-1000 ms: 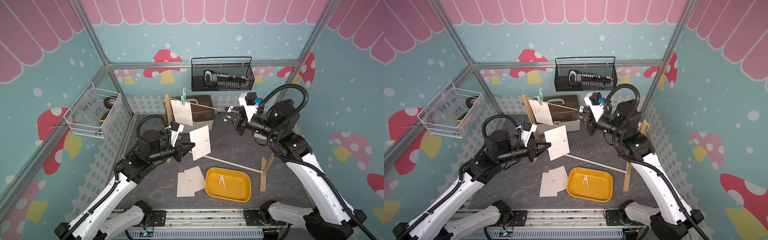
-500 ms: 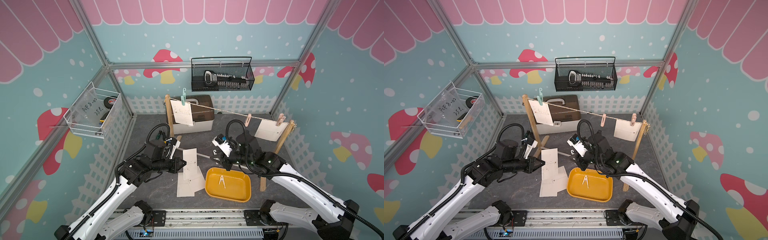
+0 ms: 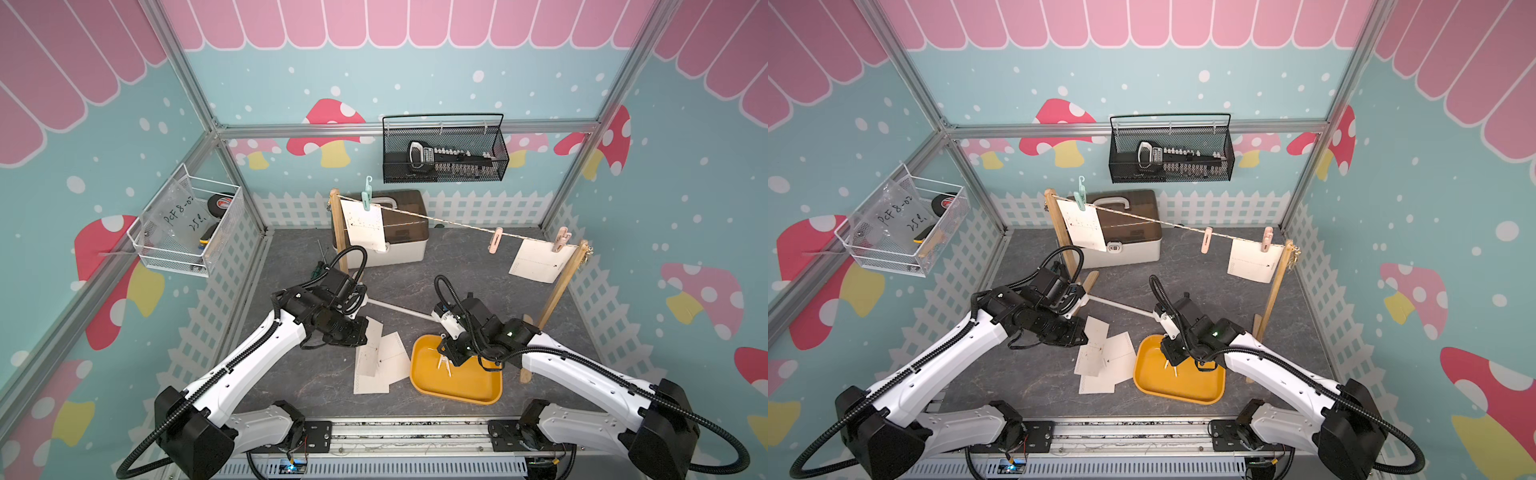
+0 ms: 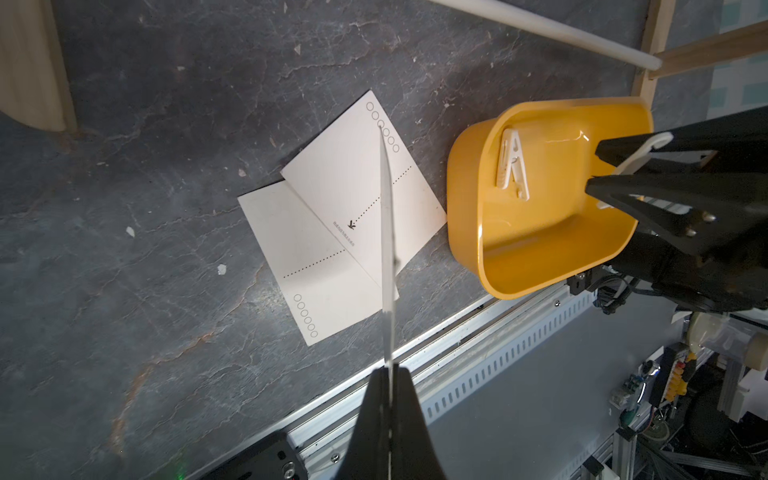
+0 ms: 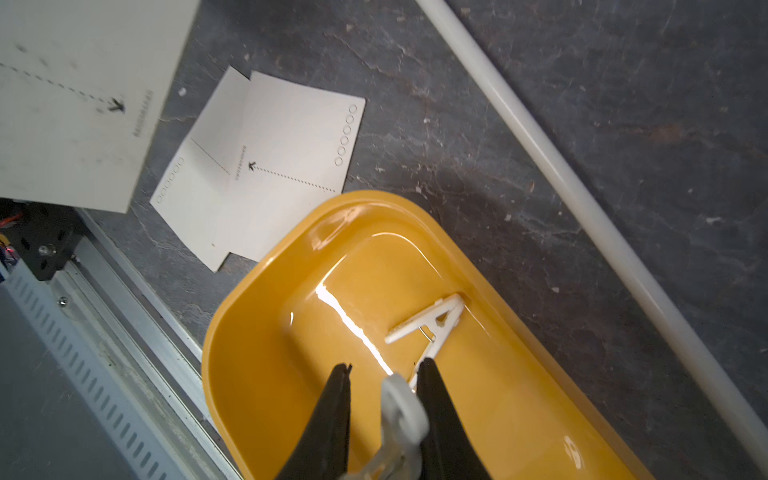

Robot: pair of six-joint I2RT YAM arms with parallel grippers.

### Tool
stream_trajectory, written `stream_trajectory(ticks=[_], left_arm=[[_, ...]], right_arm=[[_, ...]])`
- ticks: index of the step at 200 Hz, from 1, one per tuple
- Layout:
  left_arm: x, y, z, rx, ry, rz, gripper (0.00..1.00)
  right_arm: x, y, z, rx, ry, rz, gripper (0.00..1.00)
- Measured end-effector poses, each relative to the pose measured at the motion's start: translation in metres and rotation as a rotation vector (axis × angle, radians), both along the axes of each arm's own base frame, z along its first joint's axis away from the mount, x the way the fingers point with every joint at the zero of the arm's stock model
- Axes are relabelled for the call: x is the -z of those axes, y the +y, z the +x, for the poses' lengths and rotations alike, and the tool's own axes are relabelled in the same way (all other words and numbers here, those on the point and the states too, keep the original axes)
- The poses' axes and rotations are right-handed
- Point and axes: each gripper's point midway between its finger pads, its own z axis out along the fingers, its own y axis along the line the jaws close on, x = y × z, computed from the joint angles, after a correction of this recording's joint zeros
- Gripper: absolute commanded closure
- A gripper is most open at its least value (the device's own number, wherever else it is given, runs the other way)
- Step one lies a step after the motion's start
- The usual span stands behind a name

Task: Remove the postcards from the strings
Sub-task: Place the postcard on the postcard.

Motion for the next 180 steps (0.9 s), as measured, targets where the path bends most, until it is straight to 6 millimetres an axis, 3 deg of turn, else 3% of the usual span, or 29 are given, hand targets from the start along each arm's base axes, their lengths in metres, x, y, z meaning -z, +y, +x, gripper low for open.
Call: stream_trajectory(ticks=[28,51,84,109,138,180], left_arm=[[0.010,0.009,0.002,0.009,0.029,0.046,0.99],[0.016,0.011,0.006,0.018,0.049,0.073,0.95],[0.026,0.013,0.009,0.033,0.075,0.099,0.85],[0.032,0.015,0.012,0.038,0.090,0.115,0.74],[0.033,0.018,0.014,0.031,0.091,0.125,0.64],[0.037,0.023,0.017,0.018,0.094,0.144,0.58]], right_arm=[[0.027,-0.012,-0.011,0.038,0.054,-0.040,1.00],[0.034,-0.018,-0.012,0.071,0.060,-0.056,0.97],[0.029,-0.023,-0.004,0.121,0.015,-0.052,0.76],[0.023,-0.025,0.001,0.152,-0.020,-0.037,0.66],[0.021,-0.024,0.005,0.161,-0.040,-0.030,0.63],[0.021,-0.023,0.007,0.164,-0.045,-0.029,0.61]])
